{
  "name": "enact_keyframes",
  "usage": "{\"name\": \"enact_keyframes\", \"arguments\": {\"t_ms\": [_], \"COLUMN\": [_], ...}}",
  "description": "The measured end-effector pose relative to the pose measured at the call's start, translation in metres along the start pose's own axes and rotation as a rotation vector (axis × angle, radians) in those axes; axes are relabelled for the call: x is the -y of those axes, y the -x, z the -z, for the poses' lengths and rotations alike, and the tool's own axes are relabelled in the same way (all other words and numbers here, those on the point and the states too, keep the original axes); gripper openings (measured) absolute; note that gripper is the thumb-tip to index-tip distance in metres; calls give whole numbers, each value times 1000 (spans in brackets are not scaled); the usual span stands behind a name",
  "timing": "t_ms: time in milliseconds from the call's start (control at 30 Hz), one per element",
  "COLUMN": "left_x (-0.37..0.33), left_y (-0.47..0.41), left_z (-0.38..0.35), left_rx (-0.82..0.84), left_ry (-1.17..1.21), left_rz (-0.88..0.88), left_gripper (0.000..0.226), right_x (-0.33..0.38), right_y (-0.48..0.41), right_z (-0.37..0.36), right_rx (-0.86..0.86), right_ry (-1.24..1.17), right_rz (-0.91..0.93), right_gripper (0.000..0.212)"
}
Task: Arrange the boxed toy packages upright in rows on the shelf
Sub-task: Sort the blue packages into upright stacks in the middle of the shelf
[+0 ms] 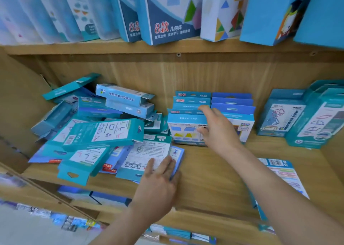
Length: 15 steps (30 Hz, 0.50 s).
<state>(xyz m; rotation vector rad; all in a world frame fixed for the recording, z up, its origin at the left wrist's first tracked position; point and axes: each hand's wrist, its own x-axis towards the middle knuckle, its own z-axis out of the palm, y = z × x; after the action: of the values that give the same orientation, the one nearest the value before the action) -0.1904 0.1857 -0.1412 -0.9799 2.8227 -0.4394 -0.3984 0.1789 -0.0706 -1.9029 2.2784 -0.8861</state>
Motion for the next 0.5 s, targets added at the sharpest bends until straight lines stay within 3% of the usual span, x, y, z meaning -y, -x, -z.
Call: {"name": "enact_keyframes", "arguments": {"t_ms": [67, 167, 233, 400, 500], "left_x": [3, 10, 16, 40, 43], "left_y": [1, -5, -15, -63, -100], "left_z": [-1, -1, 6, 33, 49], "left_rx": [-3, -154, -253, -491, -439], "left_ry": [81, 219, 337, 388, 343], "left_rz": [-15, -15, 19, 96, 117], "left_gripper": [55, 28, 25, 46, 67], "right_x": [-1, -3, -6, -12, -13], "right_y": [-5, -6, -7, -20, -20], "right_z": [-6, -13, -17, -14, -16], "right_rx": [21, -4, -82, -134, -183], "right_ry": [47, 225, 391, 512, 399], "right_rz": [-14, 7, 37, 20, 33], "right_gripper": [55, 55, 57, 72, 80]}}
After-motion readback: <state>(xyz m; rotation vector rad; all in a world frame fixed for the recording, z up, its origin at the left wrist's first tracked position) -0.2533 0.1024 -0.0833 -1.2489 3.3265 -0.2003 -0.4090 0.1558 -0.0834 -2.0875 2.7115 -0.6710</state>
